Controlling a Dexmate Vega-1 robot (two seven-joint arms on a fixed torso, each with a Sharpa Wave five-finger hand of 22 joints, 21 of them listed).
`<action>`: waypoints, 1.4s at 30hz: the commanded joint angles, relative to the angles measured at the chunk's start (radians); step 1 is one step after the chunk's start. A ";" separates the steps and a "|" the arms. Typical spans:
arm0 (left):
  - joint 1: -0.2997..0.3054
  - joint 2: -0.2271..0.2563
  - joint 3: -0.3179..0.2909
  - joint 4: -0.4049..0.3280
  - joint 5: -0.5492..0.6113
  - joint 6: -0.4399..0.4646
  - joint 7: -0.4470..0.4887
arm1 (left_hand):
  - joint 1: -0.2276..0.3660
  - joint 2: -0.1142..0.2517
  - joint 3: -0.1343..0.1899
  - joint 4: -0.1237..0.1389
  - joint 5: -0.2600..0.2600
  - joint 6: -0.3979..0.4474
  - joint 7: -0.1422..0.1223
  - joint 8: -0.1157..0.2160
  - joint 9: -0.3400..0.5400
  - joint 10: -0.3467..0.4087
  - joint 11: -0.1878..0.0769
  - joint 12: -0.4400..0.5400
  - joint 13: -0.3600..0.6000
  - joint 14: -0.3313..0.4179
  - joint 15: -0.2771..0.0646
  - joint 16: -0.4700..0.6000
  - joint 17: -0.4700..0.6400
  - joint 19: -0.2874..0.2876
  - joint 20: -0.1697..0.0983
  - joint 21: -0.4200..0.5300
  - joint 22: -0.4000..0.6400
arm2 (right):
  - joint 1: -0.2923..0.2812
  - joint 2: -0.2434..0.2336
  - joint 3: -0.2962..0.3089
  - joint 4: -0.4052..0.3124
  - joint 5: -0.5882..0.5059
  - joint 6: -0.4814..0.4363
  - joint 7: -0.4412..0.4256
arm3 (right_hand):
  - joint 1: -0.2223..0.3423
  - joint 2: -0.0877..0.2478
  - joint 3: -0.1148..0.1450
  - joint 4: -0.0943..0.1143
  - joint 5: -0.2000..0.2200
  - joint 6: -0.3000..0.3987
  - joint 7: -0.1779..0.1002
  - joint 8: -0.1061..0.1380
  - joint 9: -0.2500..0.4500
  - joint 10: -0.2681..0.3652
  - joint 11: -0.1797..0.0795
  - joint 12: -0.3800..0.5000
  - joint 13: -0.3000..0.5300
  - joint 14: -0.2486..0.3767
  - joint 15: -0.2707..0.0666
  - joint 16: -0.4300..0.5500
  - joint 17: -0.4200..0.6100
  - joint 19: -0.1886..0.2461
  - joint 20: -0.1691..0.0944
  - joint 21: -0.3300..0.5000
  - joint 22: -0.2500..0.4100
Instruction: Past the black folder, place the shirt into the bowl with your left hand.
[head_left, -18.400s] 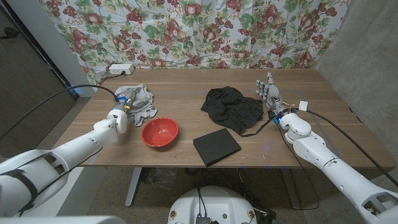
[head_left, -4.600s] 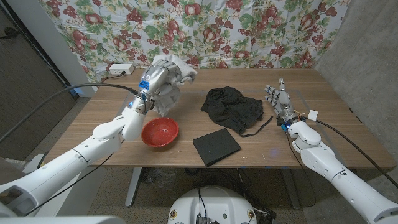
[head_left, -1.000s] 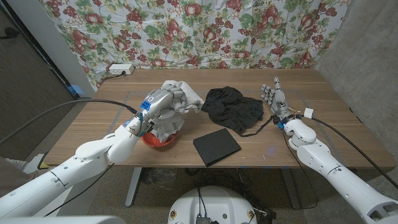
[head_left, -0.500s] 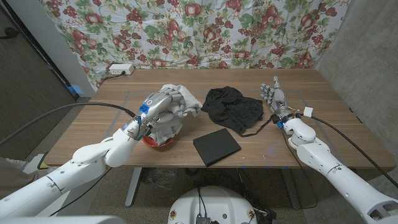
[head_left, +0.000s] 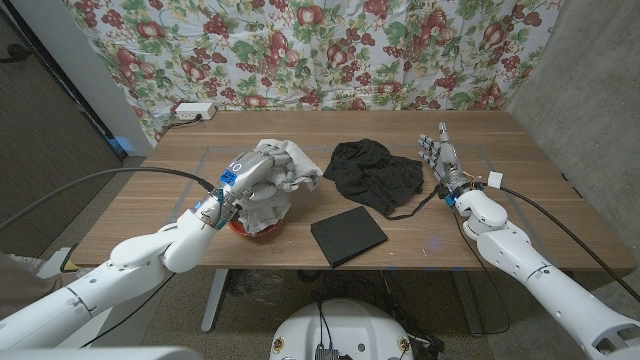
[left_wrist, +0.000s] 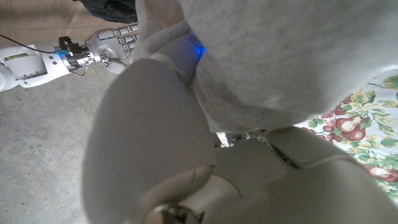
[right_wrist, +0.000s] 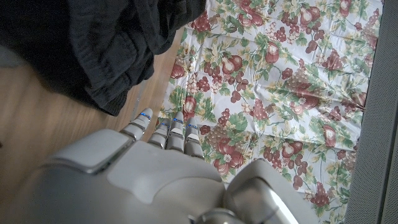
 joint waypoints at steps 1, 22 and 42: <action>0.041 0.006 -0.025 -0.020 -0.001 0.017 -0.003 | 0.004 0.012 0.159 0.154 -0.003 0.009 0.001 -0.002 0.001 0.011 0.000 0.003 0.002 0.136 -0.142 0.009 0.096 -0.003 -0.125 0.005 0.001 | 0.002 0.001 -0.003 0.002 -0.001 -0.002 0.003 | 0.004 0.005 0.003 0.003 -0.004 0.001 0.000 0.000 0.003 -0.002 -0.008 -0.002 0.002 -0.001 -0.009 0.002 0.002 -0.001 -0.008 -0.004 0.003; 0.100 0.010 -0.062 -0.031 0.001 0.023 0.016 | 0.002 0.012 0.164 0.151 -0.014 0.040 0.003 -0.005 -0.028 0.020 0.001 0.000 -0.004 0.138 -0.142 0.007 0.097 0.000 -0.130 -0.001 -0.017 | 0.017 0.004 -0.013 0.007 -0.004 -0.016 0.004 | 0.004 0.005 0.004 0.003 -0.005 0.001 0.000 0.000 0.003 -0.002 -0.006 -0.002 0.002 -0.002 -0.009 0.001 0.003 -0.001 -0.009 -0.004 0.003; 0.193 0.010 -0.112 -0.060 0.007 0.085 0.020 | -0.003 0.011 0.171 0.152 -0.024 0.042 0.005 -0.004 -0.035 0.030 0.000 -0.001 -0.006 0.140 -0.146 0.004 0.101 -0.010 -0.131 -0.003 -0.030 | 0.037 0.001 -0.024 0.009 -0.007 -0.039 0.015 | 0.003 0.006 0.004 0.003 -0.005 0.001 0.000 0.000 0.003 -0.001 -0.006 -0.002 0.002 -0.002 -0.009 0.002 0.003 -0.001 -0.009 -0.004 0.003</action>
